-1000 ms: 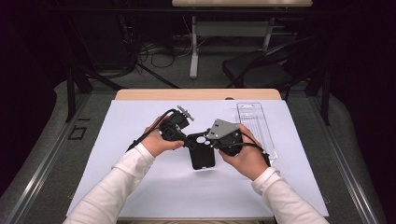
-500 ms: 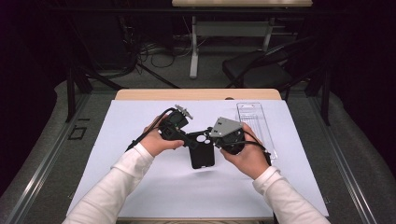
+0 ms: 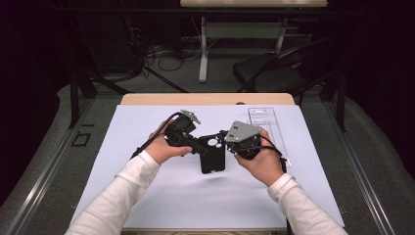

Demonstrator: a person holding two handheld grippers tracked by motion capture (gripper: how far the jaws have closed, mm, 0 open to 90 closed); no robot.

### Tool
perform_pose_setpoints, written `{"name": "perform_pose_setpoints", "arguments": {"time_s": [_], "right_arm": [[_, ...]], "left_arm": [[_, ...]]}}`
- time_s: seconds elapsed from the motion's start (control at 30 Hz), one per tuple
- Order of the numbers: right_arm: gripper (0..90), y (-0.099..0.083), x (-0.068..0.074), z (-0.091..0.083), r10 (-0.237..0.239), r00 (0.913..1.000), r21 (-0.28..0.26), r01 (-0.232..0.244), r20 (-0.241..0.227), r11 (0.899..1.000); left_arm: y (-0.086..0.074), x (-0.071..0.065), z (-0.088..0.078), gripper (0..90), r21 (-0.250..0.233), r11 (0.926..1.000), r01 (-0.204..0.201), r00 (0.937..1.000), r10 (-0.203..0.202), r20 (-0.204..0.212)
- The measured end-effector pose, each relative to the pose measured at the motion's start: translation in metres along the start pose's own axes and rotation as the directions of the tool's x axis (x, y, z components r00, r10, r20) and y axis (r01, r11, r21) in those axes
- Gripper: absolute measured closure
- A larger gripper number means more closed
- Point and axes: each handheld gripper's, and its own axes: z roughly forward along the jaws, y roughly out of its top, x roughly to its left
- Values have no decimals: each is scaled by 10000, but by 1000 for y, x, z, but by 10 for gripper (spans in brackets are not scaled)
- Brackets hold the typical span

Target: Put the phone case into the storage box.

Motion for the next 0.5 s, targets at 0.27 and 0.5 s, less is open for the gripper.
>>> {"name": "perform_pose_setpoints", "arguments": {"time_s": [0.27, 0.5], "right_arm": [[806, -2, -4, -2, 83, 10000, -305, -84, -35, 9995], [806, -5, -8, -4, 172, 9998, -500, -169, 43, 9986]], "left_arm": [[-3, 0, -4, 565, -266, 9994, -237, 9996, 232, -180], [-7, -1, -10, 530, -654, 9971, -398, 9987, 376, -346]]}}
